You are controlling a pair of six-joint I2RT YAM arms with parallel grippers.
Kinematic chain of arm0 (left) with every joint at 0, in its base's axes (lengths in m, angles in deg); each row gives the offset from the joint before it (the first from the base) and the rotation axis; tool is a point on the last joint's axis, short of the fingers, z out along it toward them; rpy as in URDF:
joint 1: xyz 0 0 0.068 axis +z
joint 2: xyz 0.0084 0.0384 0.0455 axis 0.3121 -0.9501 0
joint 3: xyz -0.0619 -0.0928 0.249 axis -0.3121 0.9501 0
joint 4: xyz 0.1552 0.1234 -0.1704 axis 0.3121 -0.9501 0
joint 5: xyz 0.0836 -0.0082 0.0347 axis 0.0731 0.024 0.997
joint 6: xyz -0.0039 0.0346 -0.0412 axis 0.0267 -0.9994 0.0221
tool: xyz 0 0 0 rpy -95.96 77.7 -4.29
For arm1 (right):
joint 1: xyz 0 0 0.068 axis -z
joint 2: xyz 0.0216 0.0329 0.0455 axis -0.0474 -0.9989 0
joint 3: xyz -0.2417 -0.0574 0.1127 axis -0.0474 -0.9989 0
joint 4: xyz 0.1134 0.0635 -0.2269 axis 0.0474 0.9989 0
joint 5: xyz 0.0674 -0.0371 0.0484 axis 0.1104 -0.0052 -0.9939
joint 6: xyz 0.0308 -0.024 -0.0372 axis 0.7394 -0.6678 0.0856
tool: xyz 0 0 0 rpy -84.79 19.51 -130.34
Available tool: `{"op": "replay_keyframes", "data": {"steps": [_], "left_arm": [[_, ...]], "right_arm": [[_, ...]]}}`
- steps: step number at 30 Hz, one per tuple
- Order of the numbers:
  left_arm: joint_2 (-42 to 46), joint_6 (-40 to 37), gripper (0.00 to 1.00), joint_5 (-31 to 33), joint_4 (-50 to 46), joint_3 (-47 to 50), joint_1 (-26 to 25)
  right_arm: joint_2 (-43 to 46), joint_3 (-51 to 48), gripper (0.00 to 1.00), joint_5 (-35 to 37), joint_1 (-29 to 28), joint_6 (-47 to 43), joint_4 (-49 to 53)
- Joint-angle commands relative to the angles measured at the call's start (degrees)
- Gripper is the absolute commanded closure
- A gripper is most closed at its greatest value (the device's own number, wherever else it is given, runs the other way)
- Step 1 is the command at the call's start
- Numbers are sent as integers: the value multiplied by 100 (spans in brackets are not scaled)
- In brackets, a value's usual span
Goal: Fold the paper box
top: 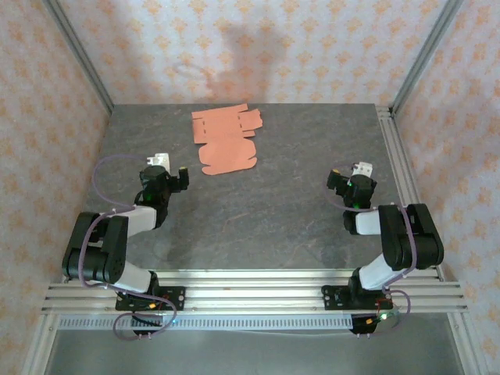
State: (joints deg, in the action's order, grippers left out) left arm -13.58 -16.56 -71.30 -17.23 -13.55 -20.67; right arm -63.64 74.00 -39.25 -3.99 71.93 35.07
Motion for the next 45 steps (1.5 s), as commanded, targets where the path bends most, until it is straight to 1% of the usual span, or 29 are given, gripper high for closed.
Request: {"op": "replay_keyframes", "data": {"steps": [1, 27, 31, 32, 33, 35, 38, 40, 45], "left_arm": [[-40, -89, 0, 122, 218, 68, 38], [-43, -96, 0, 115, 206, 54, 34], [-31, -99, 0, 124, 245, 78, 33], [31, -81, 0, 197, 122, 18, 21], [140, -45, 0, 296, -243, -134, 4], [354, 75, 0, 585, -1231, -595, -4], [485, 128, 0, 837, -1923, -937, 2], [632, 329, 0, 822, -2214, -1047, -5], [1005, 1053, 0, 264, -2988, -1450, -36]], "right_arm": [[-1, 107, 1, -52, 20, -57, -159], [9, 100, 1, -66, 28, -50, -163], [127, 28, 1, 18, 29, -18, -213], [245, 19, 1, -1, 19, -22, -150], [357, 26, 1, -1, 21, -29, -38], [711, 84, 0, -43, 16, -31, 404], [1140, 173, 0, -228, 18, -50, 952], [1404, 302, 0, -266, -27, -58, 1405], [2037, 903, 0, -284, -393, -242, 2863]]}}
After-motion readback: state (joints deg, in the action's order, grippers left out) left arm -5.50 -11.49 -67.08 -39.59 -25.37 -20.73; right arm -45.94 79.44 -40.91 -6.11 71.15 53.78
